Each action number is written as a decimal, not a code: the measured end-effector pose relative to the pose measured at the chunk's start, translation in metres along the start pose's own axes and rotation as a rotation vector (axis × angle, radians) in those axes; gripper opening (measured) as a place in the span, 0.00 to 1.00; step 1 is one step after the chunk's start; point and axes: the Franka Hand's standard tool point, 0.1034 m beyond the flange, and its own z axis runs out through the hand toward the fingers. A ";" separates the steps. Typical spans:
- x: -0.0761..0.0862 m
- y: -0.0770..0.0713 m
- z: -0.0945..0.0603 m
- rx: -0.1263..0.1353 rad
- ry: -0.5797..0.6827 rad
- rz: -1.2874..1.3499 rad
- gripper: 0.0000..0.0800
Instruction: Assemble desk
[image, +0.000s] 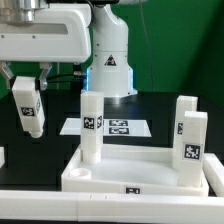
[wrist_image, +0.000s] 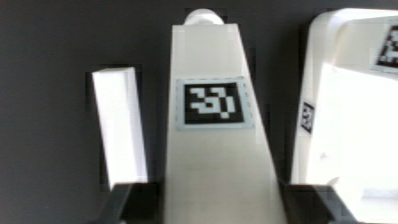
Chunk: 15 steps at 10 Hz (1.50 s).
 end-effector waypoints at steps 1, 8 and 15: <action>0.003 -0.003 -0.001 -0.011 0.048 -0.001 0.36; 0.052 -0.058 -0.026 0.017 0.215 -0.003 0.36; 0.080 -0.092 -0.026 0.011 0.276 -0.058 0.36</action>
Offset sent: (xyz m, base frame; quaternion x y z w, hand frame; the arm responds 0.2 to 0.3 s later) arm 0.0565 0.0590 0.0287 0.0596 0.1990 0.0303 0.9777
